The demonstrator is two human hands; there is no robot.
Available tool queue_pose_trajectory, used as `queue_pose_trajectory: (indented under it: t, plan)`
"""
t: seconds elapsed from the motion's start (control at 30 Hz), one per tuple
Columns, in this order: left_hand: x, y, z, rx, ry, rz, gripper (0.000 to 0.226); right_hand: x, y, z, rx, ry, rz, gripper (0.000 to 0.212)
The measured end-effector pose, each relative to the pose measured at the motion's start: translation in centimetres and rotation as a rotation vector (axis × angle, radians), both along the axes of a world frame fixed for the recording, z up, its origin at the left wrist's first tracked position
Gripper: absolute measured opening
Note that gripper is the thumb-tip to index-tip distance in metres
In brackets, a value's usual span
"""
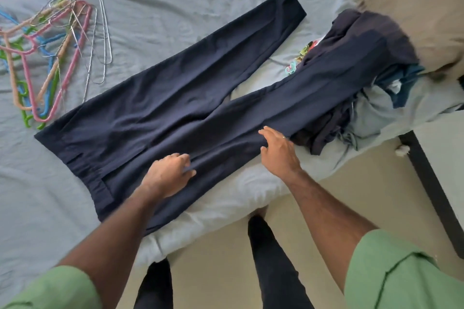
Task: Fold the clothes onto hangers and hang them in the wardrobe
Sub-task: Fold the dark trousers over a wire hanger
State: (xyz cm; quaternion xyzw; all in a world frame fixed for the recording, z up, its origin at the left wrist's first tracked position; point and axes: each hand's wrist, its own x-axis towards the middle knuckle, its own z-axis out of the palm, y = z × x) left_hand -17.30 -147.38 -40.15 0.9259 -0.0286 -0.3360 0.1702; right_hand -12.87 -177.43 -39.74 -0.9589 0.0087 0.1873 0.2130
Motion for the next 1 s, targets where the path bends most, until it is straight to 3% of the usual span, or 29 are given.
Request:
queue_pose_trajectory:
  t: [0.2, 0.33, 0.47, 0.6, 0.77, 0.87, 1.0]
  plan:
    - [9.2, -13.9, 3.8, -0.201, -0.005, 0.012, 0.021, 7.0, -10.2, 3.7, 0.178, -0.174, -0.391, 0.038]
    - [15.3, -21.6, 5.1, -0.259, -0.021, -0.001, 0.020, 11.8, -16.9, 5.6, 0.238, -0.304, -0.521, 0.035]
    - [21.4, -28.1, 5.5, -0.305, -0.080, -0.035, 0.024, 16.7, -23.1, 6.9, 0.285, -0.422, -0.697, 0.047]
    - [26.9, -33.8, 6.5, -0.395, -0.120, -0.037, 0.049, 19.4, -28.4, 6.3, 0.319, -0.177, -0.535, 0.069]
    - [32.7, -39.7, 7.7, -0.471, -0.145, -0.138, 0.074, 20.6, -32.4, 6.3, 0.276, -0.256, -0.223, 0.024]
    - [35.3, -42.1, 7.4, -0.305, -0.156, -0.253, 0.050, 21.5, -33.1, 6.8, 0.382, -0.211, -0.189, 0.012]
    - [37.2, -43.6, 8.0, -0.100, -0.231, -0.183, 0.019, 22.9, -33.4, 7.0, 0.490, -0.071, -0.277, 0.029]
